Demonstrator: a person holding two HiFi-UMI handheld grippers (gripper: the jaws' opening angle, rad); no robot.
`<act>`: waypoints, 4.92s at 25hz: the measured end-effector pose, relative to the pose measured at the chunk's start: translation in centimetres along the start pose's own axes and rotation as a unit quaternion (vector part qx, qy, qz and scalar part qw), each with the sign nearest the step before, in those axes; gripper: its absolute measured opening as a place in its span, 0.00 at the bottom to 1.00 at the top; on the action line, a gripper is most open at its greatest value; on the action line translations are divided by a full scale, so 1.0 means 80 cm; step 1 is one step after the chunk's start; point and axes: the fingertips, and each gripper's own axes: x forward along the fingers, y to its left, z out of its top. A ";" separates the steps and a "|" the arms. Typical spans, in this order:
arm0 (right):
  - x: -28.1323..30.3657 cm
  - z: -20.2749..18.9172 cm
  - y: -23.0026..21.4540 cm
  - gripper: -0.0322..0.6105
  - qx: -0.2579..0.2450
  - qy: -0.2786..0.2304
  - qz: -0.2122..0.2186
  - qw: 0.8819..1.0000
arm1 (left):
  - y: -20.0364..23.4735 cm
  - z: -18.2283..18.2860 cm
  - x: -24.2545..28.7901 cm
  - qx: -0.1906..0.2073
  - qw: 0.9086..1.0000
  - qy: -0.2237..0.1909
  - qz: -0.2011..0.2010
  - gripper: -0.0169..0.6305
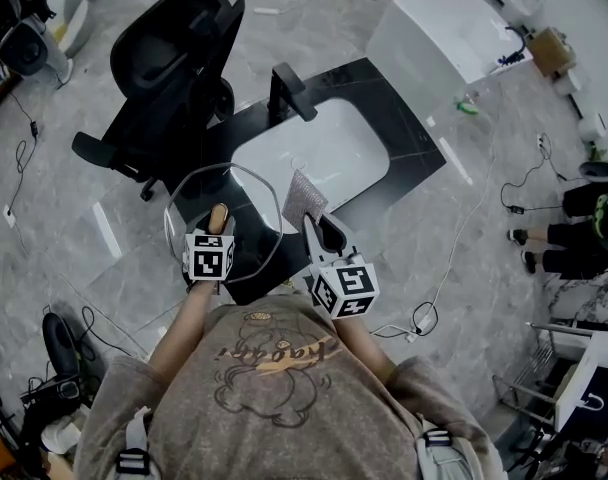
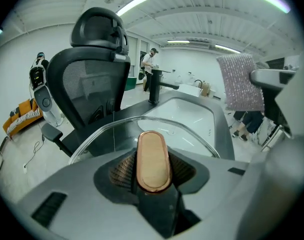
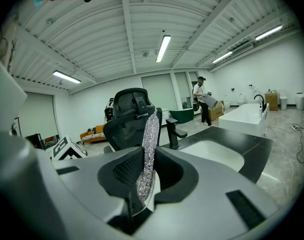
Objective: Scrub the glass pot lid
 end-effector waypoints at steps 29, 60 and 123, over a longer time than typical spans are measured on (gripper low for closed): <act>-0.014 0.086 0.046 0.17 0.030 -0.060 0.115 0.991 | -0.079 0.165 -0.154 -0.435 0.751 -0.161 -0.470 0.30; 0.055 0.083 0.041 0.17 -0.031 -0.054 0.136 0.989 | -0.145 0.195 -0.181 -0.347 0.727 -0.109 -0.582 0.30; -0.034 0.158 0.106 0.17 0.087 -0.069 0.361 0.926 | -0.079 0.184 -0.128 -0.452 0.699 -0.147 -0.534 0.30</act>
